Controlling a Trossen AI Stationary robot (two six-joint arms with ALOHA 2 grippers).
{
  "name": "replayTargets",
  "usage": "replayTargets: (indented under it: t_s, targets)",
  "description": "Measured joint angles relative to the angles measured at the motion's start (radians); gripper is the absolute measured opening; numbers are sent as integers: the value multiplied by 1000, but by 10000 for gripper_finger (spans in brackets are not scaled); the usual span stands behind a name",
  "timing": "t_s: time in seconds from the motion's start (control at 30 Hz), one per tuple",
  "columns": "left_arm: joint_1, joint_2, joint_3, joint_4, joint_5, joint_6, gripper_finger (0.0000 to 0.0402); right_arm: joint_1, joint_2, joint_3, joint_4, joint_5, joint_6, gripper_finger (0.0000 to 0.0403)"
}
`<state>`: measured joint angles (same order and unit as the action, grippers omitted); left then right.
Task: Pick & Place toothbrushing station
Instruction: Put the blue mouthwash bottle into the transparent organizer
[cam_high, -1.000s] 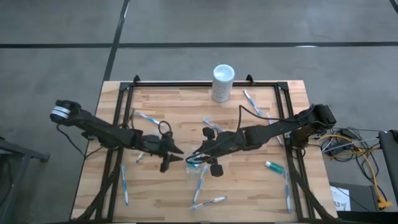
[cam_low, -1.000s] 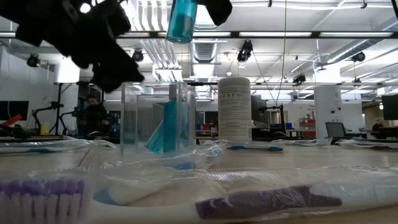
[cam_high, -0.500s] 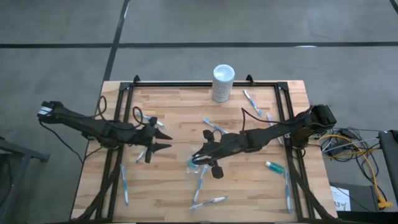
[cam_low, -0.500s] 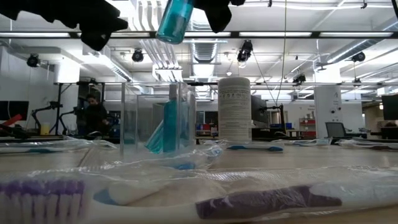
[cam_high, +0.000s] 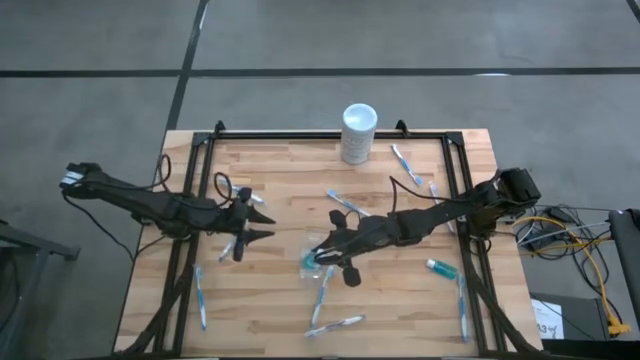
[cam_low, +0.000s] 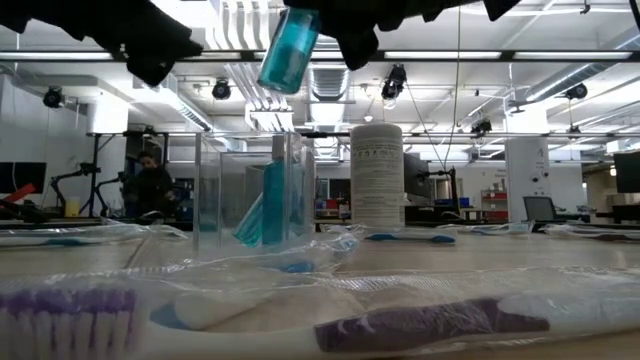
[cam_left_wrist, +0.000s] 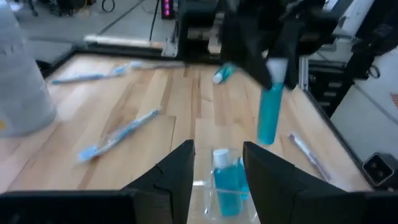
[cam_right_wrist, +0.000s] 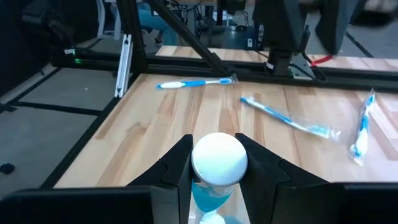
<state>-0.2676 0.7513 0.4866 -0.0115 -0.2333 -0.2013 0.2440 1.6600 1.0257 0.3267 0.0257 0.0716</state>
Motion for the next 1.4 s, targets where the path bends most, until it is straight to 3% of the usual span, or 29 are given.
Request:
replayTargets:
  t_s: [0.17, 0.23, 0.47, 0.87, 1.4]
  targets:
    - [-1, 92, -1, -233, 69, -207, 142, 0, 0, 34, -5, 0, -27, 93]
    - [-5, 149, -8, -247, 86, -254, 142, 0, 0, 39, -10, 0, -27, 93]
    - [-5, 387, -100, 219, 106, -202, 142, 0, 0, 29, -36, 0, -21, 93]
    - [-5, 765, -81, 600, 171, -287, 142, 0, 0, 17, -32, 0, -20, 93]
    - [-1, 964, 102, 640, 203, -233, 142, 0, -1, -26, -34, 0, 23, 93]
